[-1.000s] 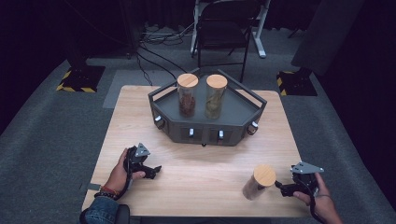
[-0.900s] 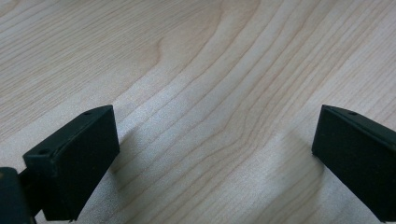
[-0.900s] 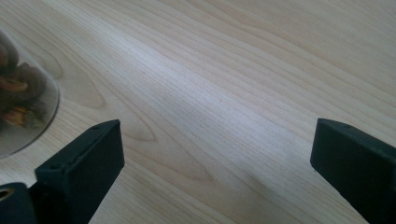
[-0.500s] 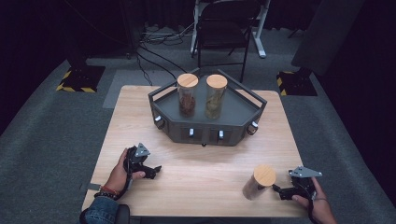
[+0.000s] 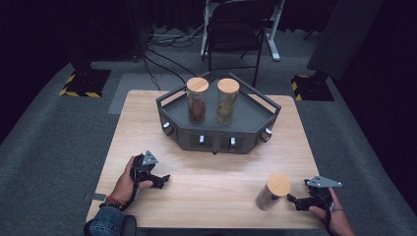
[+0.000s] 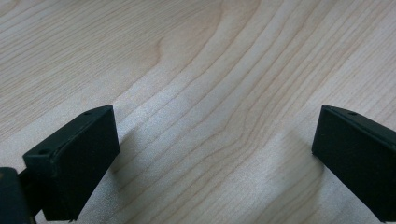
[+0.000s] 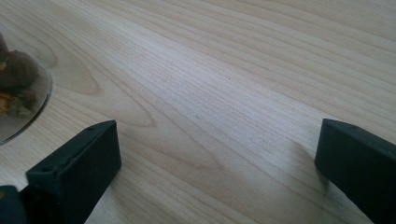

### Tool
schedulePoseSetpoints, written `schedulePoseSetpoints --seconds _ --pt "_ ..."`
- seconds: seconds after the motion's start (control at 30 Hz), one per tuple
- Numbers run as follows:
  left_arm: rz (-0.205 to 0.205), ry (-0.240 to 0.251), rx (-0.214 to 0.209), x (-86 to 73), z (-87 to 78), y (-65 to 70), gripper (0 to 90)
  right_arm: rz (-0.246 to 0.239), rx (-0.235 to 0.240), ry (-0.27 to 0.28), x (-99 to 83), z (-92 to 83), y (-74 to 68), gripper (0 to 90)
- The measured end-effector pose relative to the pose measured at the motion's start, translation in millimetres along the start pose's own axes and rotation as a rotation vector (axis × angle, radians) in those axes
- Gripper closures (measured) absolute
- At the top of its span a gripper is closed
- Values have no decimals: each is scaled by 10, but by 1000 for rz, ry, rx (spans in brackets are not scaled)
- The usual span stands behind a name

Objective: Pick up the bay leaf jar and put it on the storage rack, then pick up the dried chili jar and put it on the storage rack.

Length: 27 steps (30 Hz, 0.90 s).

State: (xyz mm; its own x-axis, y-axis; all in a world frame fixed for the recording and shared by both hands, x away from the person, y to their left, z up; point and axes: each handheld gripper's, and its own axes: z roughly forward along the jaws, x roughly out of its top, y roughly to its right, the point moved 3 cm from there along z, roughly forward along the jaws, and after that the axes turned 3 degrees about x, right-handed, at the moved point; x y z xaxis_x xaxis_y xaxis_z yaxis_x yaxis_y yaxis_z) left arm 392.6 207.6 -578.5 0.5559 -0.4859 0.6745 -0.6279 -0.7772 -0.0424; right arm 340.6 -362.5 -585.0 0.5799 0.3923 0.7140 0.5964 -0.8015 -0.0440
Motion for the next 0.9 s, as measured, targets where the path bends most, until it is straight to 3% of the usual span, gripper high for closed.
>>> schedulePoseSetpoints --seconds 0.9 --pt "1 -1 0 0 0 -1 3 -24 1 -19 10 -19 8 6"
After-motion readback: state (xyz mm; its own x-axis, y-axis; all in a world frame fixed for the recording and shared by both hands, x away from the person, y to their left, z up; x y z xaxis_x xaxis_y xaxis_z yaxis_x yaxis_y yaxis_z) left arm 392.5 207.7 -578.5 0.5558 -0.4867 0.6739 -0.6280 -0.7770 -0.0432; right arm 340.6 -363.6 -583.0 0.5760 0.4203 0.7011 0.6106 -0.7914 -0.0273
